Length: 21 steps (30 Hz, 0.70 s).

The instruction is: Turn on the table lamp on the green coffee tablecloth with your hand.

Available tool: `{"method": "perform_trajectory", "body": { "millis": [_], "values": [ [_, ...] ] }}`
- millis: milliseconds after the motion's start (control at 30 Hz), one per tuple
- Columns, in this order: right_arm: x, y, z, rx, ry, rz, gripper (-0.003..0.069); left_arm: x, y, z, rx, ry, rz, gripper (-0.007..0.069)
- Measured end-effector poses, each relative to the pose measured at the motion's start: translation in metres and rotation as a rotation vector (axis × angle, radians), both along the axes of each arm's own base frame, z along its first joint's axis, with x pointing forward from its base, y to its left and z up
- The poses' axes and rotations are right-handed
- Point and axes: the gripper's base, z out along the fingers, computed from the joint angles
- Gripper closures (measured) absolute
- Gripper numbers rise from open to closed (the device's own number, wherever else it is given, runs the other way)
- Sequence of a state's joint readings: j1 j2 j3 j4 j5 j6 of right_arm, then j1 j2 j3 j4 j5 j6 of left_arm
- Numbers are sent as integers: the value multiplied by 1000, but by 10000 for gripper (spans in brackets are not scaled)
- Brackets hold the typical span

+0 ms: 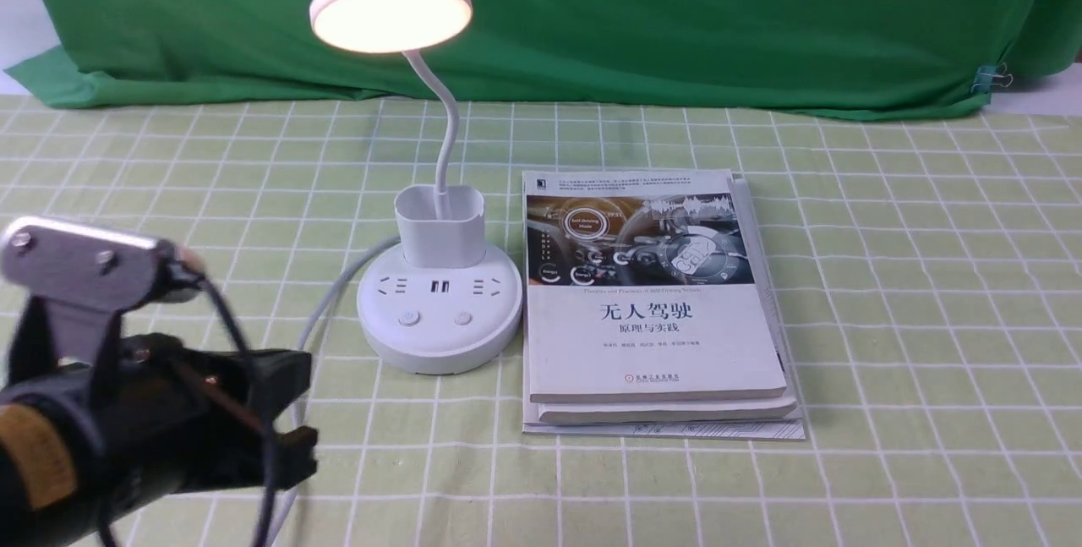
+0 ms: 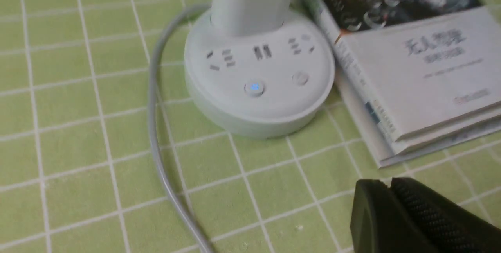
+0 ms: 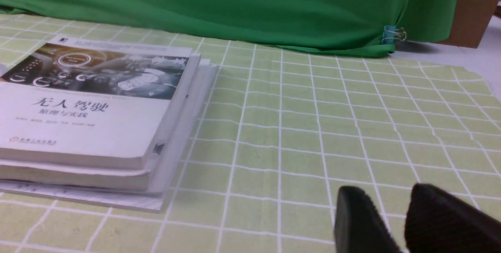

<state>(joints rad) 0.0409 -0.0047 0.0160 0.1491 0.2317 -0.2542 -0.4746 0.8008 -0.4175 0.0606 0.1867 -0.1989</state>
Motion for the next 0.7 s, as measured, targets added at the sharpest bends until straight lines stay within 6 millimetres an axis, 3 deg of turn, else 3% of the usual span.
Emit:
{"method": "perform_trajectory", "body": {
  "millis": [167, 367, 700],
  "values": [
    [0, 0, 0, 0, 0, 0, 414, -37, 19, 14, -66, -181, -10, 601],
    [0, 0, 0, 0, 0, 0, 414, -65, 33, 24, -125, -312, -8, 601],
    [0, 0, 0, 0, 0, 0, 414, -73, 38, 28, -138, -367, -10, 601]
  ]
}}
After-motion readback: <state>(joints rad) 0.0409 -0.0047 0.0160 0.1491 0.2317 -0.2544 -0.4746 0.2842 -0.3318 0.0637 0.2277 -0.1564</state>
